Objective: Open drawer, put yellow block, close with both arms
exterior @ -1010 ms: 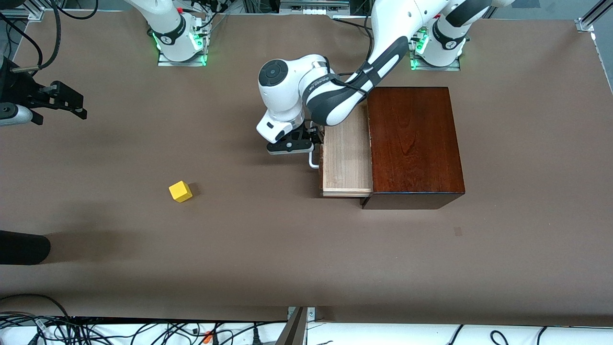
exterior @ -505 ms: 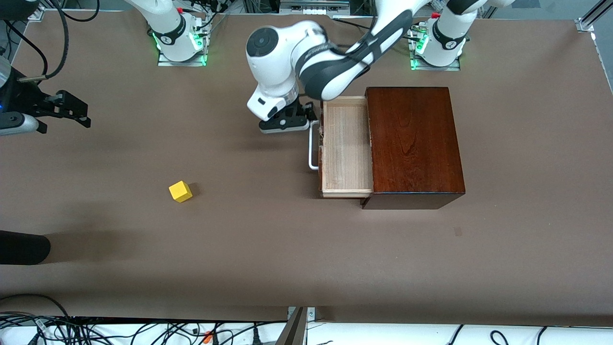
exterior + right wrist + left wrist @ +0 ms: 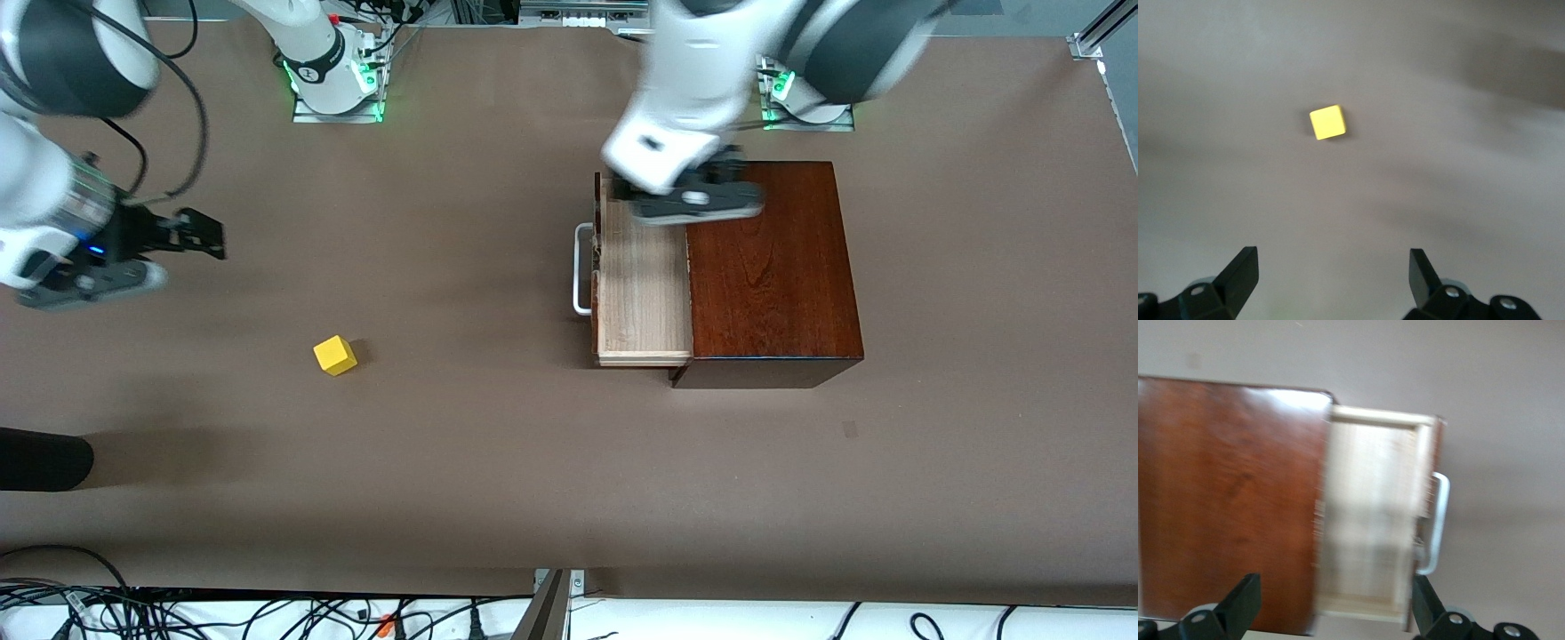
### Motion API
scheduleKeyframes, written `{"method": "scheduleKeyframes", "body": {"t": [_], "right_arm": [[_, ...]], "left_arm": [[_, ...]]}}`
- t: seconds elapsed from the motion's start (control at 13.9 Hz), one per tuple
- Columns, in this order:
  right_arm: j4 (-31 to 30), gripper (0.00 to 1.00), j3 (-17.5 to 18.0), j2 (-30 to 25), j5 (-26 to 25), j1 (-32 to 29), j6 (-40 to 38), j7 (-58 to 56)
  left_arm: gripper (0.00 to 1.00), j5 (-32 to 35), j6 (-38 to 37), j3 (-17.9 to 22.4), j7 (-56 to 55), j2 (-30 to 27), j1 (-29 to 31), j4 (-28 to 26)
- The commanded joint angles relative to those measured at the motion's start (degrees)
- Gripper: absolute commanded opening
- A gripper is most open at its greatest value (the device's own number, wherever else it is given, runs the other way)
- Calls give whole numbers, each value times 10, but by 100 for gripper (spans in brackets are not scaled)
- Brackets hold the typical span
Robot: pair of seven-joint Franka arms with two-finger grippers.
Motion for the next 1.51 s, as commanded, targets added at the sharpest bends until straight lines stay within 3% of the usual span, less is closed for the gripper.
{"method": "scheduleKeyframes", "body": {"t": [0.0,0.29,0.5,0.79,0.94,1.44], "right_arm": [[2,100,-2,30,4,18,0,-43],[-14,100,-2,77,29,21,54,-73],[-52,100,-2,96,40,22,121,-87],[-117,100,2,108,41,22,220,-110],[-136,100,4,122,41,22,269,-110],[-137,100,26,195,41,20,374,-110]], "left_arm": [[100,-19,4,-3,35,-41,45,-51],[100,-52,-11,13,139,-63,119,-55],[100,-87,-22,118,244,-84,109,-65],[100,-121,-13,259,387,-143,74,-132],[100,-125,-14,312,437,-153,61,-138],[100,-112,1,317,476,-161,76,-144]]}}
